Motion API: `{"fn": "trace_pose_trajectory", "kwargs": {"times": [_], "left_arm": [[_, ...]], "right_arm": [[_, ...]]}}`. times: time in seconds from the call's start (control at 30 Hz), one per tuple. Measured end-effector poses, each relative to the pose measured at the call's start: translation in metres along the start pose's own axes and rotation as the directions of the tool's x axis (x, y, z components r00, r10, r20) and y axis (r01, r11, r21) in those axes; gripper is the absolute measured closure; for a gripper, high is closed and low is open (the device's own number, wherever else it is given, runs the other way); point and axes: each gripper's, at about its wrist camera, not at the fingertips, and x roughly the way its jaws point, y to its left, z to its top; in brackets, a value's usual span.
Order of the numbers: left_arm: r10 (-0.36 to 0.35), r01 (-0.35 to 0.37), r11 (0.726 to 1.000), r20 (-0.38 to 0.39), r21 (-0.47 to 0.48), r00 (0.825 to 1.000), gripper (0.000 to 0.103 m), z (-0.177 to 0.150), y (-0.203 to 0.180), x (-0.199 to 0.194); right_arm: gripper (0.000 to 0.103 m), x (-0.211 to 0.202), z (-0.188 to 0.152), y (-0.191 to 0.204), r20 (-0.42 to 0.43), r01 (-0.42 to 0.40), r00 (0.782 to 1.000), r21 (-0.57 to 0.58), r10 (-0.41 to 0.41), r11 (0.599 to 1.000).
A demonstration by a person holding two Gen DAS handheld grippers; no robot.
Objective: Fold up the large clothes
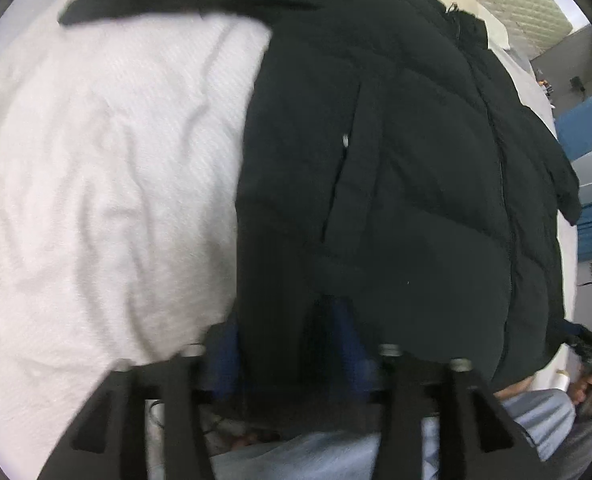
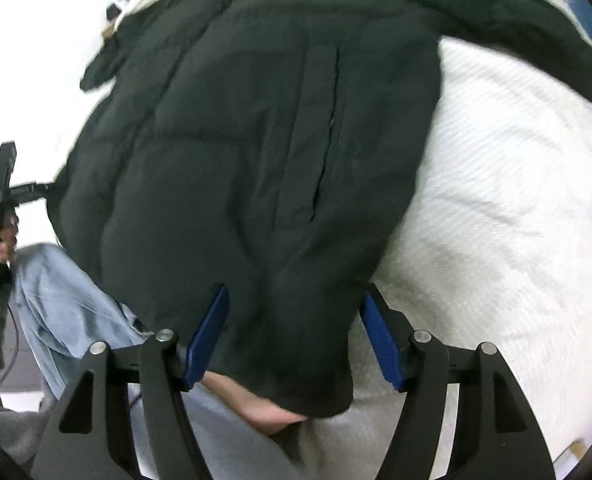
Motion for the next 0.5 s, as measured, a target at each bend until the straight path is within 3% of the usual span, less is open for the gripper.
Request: {"fn": "trace_pose_trajectory", "kwargs": {"times": [0.13, 0.17, 0.27, 0.37, 0.47, 0.5], "left_arm": [[0.017, -0.031, 0.996, 0.152, 0.089, 0.988, 0.038, -0.009, -0.020, -0.052], [0.024, -0.044, 0.994, 0.198, 0.099, 0.980, 0.038, -0.009, -0.025, -0.065], [0.032, -0.086, 0.986, 0.342, 0.142, 0.939, 0.038, -0.008, -0.048, -0.106], [0.003, -0.086, 0.982, 0.438, 0.170, 0.899, 0.038, -0.008, -0.068, -0.141], [-0.041, -0.070, 0.979, 0.518, 0.193, 0.854, 0.038, -0.011, -0.090, -0.169], [-0.050, -0.074, 0.976, 0.547, 0.203, 0.836, 0.038, -0.012, -0.096, -0.176]], "right_arm": [[0.035, -0.043, 0.004, 0.007, 0.161, 0.142, 0.977, 0.003, -0.141, 0.990], [0.035, -0.058, 0.007, 0.010, 0.217, 0.185, 0.958, 0.026, -0.186, 0.982], [0.035, -0.091, 0.014, 0.024, 0.359, 0.287, 0.888, 0.059, -0.289, 0.956], [0.035, -0.118, 0.018, 0.044, 0.481, 0.266, 0.830, 0.106, -0.283, 0.958], [0.035, -0.142, 0.021, 0.070, 0.592, 0.274, 0.749, 0.129, -0.296, 0.953], [0.033, -0.148, 0.021, 0.081, 0.634, 0.291, 0.710, 0.134, -0.308, 0.947]]}}
